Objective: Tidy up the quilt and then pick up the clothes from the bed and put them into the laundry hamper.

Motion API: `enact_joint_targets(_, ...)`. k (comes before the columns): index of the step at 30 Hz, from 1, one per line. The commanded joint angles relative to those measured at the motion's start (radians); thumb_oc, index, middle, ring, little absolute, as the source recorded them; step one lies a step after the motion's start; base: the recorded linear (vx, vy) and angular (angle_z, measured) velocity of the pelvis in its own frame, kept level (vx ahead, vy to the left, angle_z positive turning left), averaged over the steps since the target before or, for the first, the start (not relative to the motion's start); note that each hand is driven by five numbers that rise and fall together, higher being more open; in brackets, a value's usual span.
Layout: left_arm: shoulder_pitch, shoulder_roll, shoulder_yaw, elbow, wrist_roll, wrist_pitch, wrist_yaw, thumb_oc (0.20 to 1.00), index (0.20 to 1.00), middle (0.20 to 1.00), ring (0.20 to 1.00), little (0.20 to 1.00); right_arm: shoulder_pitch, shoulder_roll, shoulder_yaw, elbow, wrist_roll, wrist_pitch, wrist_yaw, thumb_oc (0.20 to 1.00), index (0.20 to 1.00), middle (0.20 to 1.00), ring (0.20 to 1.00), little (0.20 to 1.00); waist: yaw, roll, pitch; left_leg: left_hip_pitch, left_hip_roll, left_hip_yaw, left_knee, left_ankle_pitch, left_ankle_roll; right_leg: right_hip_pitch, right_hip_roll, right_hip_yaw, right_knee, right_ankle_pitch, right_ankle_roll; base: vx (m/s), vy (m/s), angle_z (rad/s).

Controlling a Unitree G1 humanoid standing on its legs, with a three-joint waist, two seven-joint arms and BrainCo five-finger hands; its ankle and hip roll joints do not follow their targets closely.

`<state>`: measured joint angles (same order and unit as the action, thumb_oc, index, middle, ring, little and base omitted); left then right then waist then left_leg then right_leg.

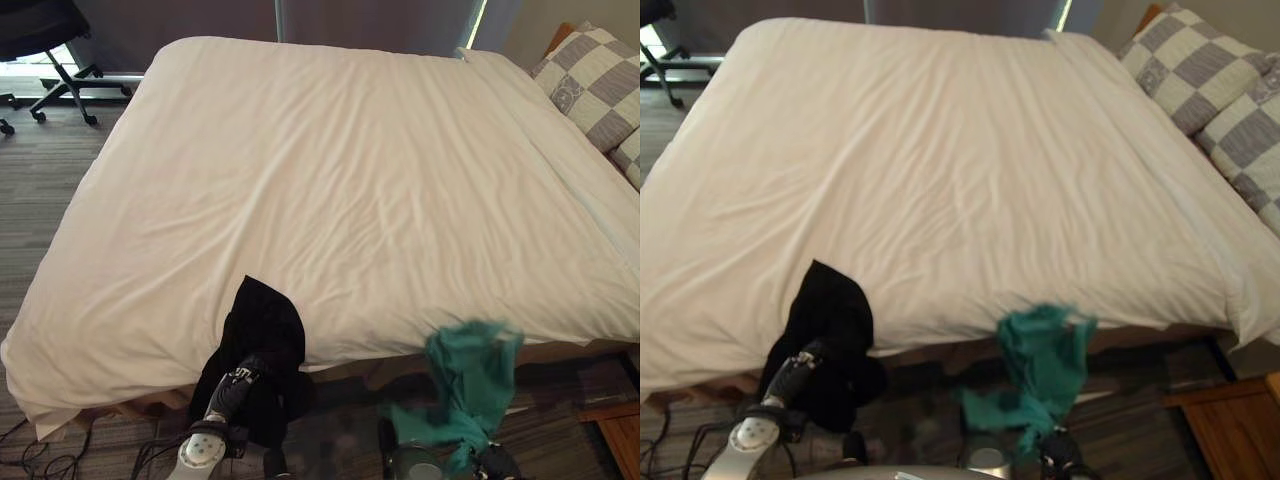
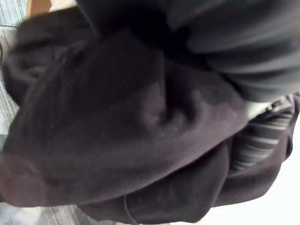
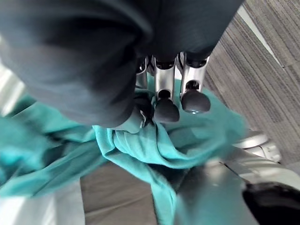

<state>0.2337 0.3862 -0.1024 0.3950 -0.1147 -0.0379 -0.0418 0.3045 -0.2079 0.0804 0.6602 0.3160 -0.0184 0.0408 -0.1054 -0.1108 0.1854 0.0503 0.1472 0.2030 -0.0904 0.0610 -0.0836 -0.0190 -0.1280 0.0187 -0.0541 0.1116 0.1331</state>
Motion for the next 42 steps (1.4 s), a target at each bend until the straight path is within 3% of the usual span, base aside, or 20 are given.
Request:
enact_joint_targets(1, -0.048, -0.019, 0.013, -0.003, -0.034, -0.055, 0.021, 0.2, 0.2, 0.2, 0.2, 0.2, -0.115, -0.069, -0.012, -0.001, -0.042, -0.033, 0.019, 0.2, 0.2, 0.2, 0.2, 0.2, 0.03, 0.041, 0.003, 0.021, -0.014, -0.009, 0.003, -0.075, -0.006, -0.026, -0.002, 0.027, 0.111, -0.149, 0.041, 0.04, -0.191, 0.16)
enact_joint_targets(5, -0.047, -0.048, 0.006, 0.031, -0.067, -0.059, 0.042, 0.2, 0.2, 0.2, 0.2, 0.2, -0.188, -0.115, 0.011, -0.042, -0.065, -0.048, -0.008, 0.2, 0.2, 0.2, 0.2, 0.2, 0.062, 0.061, -0.002, 0.003, 0.014, -0.043, 0.003, -0.046, -0.029, 0.026, 0.009, -0.028, 0.048, -0.159, 0.018, 0.02, -0.19, 0.3)
enact_joint_targets(10, -0.053, -0.061, -0.018, 0.044, -0.069, -0.054, 0.05, 0.2, 0.2, 0.2, 0.2, 0.2, -0.268, -0.198, -0.053, -0.132, -0.018, -0.076, -0.057, 0.2, 0.2, 0.2, 0.2, 0.2, 0.068, 0.083, 0.005, -0.021, 0.038, -0.072, 0.003, -0.012, -0.053, 0.059, 0.029, -0.089, 0.034, -0.178, -0.004, -0.02, -0.128, 0.36)
enact_joint_targets(16, -0.066, -0.058, -0.026, 0.036, -0.065, -0.055, 0.056, 0.2, 0.2, 0.2, 0.2, 0.2, -0.275, -0.214, -0.052, -0.206, 0.006, -0.095, -0.044, 0.2, 0.2, 0.2, 0.2, 0.2, 0.066, 0.098, 0.02, -0.037, 0.053, -0.087, 0.003, 0.012, -0.073, 0.065, 0.036, -0.139, 0.052, -0.197, -0.015, -0.02, -0.072, 0.3)
enact_joint_targets(19, -0.089, -0.067, -0.017, 0.035, -0.091, -0.065, 0.079, 0.2, 0.2, 0.2, 0.2, 0.2, -0.298, -0.204, 0.005, -0.192, 0.008, -0.091, -0.029, 0.2, 0.2, 0.2, 0.2, 0.2, 0.089, 0.109, 0.038, -0.068, 0.052, -0.11, 0.003, 0.063, -0.101, 0.067, 0.032, -0.198, 0.039, -0.196, -0.017, -0.07, -0.065, 0.45)
enact_joint_targets(20, -0.106, -0.078, -0.015, 0.04, -0.107, -0.071, 0.096, 0.2, 0.2, 0.2, 0.2, 0.2, -0.313, -0.2, 0.024, -0.179, 0.005, -0.092, -0.029, 0.2, 0.2, 0.2, 0.2, 0.2, 0.1, 0.109, 0.046, -0.097, 0.05, -0.11, 0.003, 0.085, -0.109, 0.065, 0.018, -0.241, 0.033, -0.192, -0.013, -0.37, -0.11, 0.62)
enact_joint_targets(21, -0.127, -0.092, -0.016, 0.041, -0.131, -0.074, 0.119, 0.2, 0.2, 0.2, 0.2, 0.2, -0.313, -0.181, 0.071, -0.167, -0.013, -0.093, -0.027, 0.2, 0.2, 0.2, 0.2, 0.2, 0.106, 0.097, 0.052, -0.111, 0.071, 0.039, 0.018, 0.064, -0.081, 0.041, -0.036, -0.371, 0.043, -0.181, 0.0, -0.37, -0.131, 0.82)
enact_joint_targets(22, -0.125, -0.091, -0.019, 0.044, -0.132, -0.076, 0.122, 0.2, 0.2, 0.2, 0.2, 0.2, -0.316, -0.175, 0.088, -0.168, -0.026, -0.095, -0.023, 0.2, 0.2, 0.2, 0.2, 0.2, 0.092, 0.091, 0.046, -0.082, 0.098, 0.14, 0.062, 0.021, -0.079, 0.046, -0.053, -0.415, 0.051, -0.194, 0.005, -0.36, -0.111, 1.17)
enact_joint_targets(23, -0.119, -0.088, -0.024, 0.042, -0.139, -0.077, 0.121, 0.2, 0.2, 0.2, 0.2, 0.2, -0.326, -0.169, 0.107, -0.164, -0.033, -0.09, -0.026, 0.2, 0.2, 0.2, 0.2, 0.2, 0.086, 0.09, 0.046, -0.072, 0.113, 0.197, 0.12, -0.005, -0.076, 0.048, -0.061, -0.439, 0.062, -0.201, -0.002, -0.11, -0.049, 2.52)
enact_joint_targets(24, -0.118, -0.087, -0.023, 0.042, -0.139, -0.077, 0.12, 0.2, 0.2, 0.2, 0.2, 0.2, -0.327, -0.169, 0.109, -0.163, -0.033, -0.09, -0.027, 0.2, 0.2, 0.2, 0.2, 0.2, 0.086, 0.09, 0.047, -0.074, 0.116, 0.197, 0.128, -0.01, -0.076, 0.048, -0.06, -0.438, 0.064, -0.203, -0.003, -0.14, 0.0, 2.5)
enact_joint_targets(25, -0.12, -0.084, -0.028, 0.046, -0.147, -0.075, 0.119, 0.2, 0.2, 0.2, 0.2, 0.2, -0.345, -0.167, 0.131, -0.159, -0.044, -0.088, -0.026, 0.2, 0.2, 0.2, 0.2, 0.2, 0.083, 0.091, 0.045, -0.054, 0.139, 0.25, 0.177, -0.03, -0.081, 0.05, -0.071, -0.472, 0.079, -0.202, -0.011, -0.13, 0.014, 1.8)
enact_joint_targets(29, -0.141, -0.076, -0.046, 0.066, -0.14, -0.077, 0.125, 0.2, 0.2, 0.2, 0.2, 0.2, -0.345, -0.159, 0.142, -0.156, -0.063, -0.076, -0.033, 0.2, 0.2, 0.2, 0.2, 0.2, 0.096, 0.099, 0.016, 0.014, 0.177, 0.264, 0.183, -0.04, -0.095, 0.085, -0.128, -0.641, 0.138, -0.203, -0.022, -0.13, 0.108, 1.1)
enact_joint_targets(31, -0.137, -0.073, -0.042, 0.058, -0.138, -0.072, 0.126, 0.2, 0.2, 0.2, 0.2, 0.2, -0.337, -0.153, 0.14, -0.158, -0.068, -0.065, -0.033, 0.2, 0.2, 0.2, 0.2, 0.2, 0.098, 0.107, 0.009, 0.016, 0.16, 0.247, 0.158, -0.043, -0.091, 0.089, -0.143, -0.666, 0.155, -0.197, -0.014, 0.01, 0.201, 2.6)
enact_joint_targets(34, -0.097, -0.063, 0.001, 0.001, -0.099, -0.056, 0.119, 0.2, 0.2, 0.2, 0.2, 0.2, -0.289, -0.13, 0.111, -0.175, -0.129, -0.049, -0.041, 0.2, 0.2, 0.2, 0.2, 0.2, 0.143, 0.104, 0.01, 0.0, 0.077, 0.165, 0.096, -0.08, -0.031, 0.087, -0.261, -0.739, 0.339, -0.15, 0.031, 0.06, 0.311, 2.31)
enact_joint_targets(36, -0.084, -0.056, 0.023, -0.02, -0.087, -0.047, 0.125, 0.2, 0.2, 0.2, 0.2, 0.2, -0.281, -0.111, 0.085, -0.177, -0.157, -0.028, -0.06, 0.2, 0.2, 0.2, 0.2, 0.2, 0.149, 0.085, 0.034, 0.006, 0.021, 0.124, 0.087, -0.101, 0.003, 0.054, -0.345, -0.699, 0.464, -0.02, 0.106, 0.06, 0.239, 1.87)
enact_joint_targets(37, -0.127, -0.063, 0.007, 0.011, -0.094, -0.048, 0.155, 0.2, 0.2, 0.2, 0.2, 0.2, -0.251, -0.081, 0.024, -0.173, -0.143, -0.028, -0.112, 0.2, 0.2, 0.2, 0.2, 0.2, 0.123, 0.095, 0.048, -0.061, -0.018, -0.038, 0.096, -0.069, 0.024, -0.045, -0.131, -0.291, 0.405, -0.163, 0.073, 0.0, 0.175, 1.33)
enact_joint_targets(38, -0.128, -0.064, 0.007, 0.012, -0.094, -0.049, 0.155, 0.2, 0.2, 0.2, 0.2, 0.2, -0.251, -0.081, 0.023, -0.173, -0.143, -0.027, -0.112, 0.2, 0.2, 0.2, 0.2, 0.2, 0.124, 0.097, 0.046, -0.065, -0.015, -0.038, 0.097, -0.068, 0.023, -0.047, -0.128, -0.291, 0.403, -0.161, 0.071, 0.04, 0.114, 2.26)
enact_joint_targets(39, -0.145, -0.071, 0.002, 0.029, -0.097, -0.055, 0.156, 0.2, 0.2, 0.2, 0.2, 0.2, -0.234, -0.079, 0.007, -0.176, -0.132, -0.035, -0.125, 0.2, 0.2, 0.2, 0.2, 0.2, 0.114, 0.102, 0.045, -0.068, -0.041, -0.089, 0.095, -0.074, 0.027, -0.04, -0.073, -0.209, 0.341, -0.206, 0.064, 0.08, 0.014, 2.09)
enact_joint_targets(41, -0.166, -0.069, -0.016, 0.053, -0.067, -0.049, 0.166, 0.2, 0.2, 0.2, 0.2, 0.2, -0.195, -0.069, -0.014, -0.177, -0.131, -0.048, -0.153, 0.2, 0.2, 0.2, 0.2, 0.2, 0.105, 0.098, 0.038, -0.063, -0.078, -0.132, 0.1, -0.092, 0.036, 0.013, -0.035, -0.165, 0.221, -0.231, 0.024, 0.1, -0.014, 1.57)
enact_joint_targets(42, -0.17, -0.076, -0.015, 0.062, -0.071, -0.053, 0.168, 0.2, 0.2, 0.2, 0.2, 0.2, -0.191, -0.058, -0.013, -0.174, -0.129, -0.051, -0.157, 0.2, 0.2, 0.2, 0.2, 0.2, 0.111, 0.095, 0.036, -0.062, -0.084, -0.143, 0.112, -0.099, 0.033, 0.013, -0.052, -0.176, 0.21, -0.206, 0.031, 0.08, -0.064, 1.03)
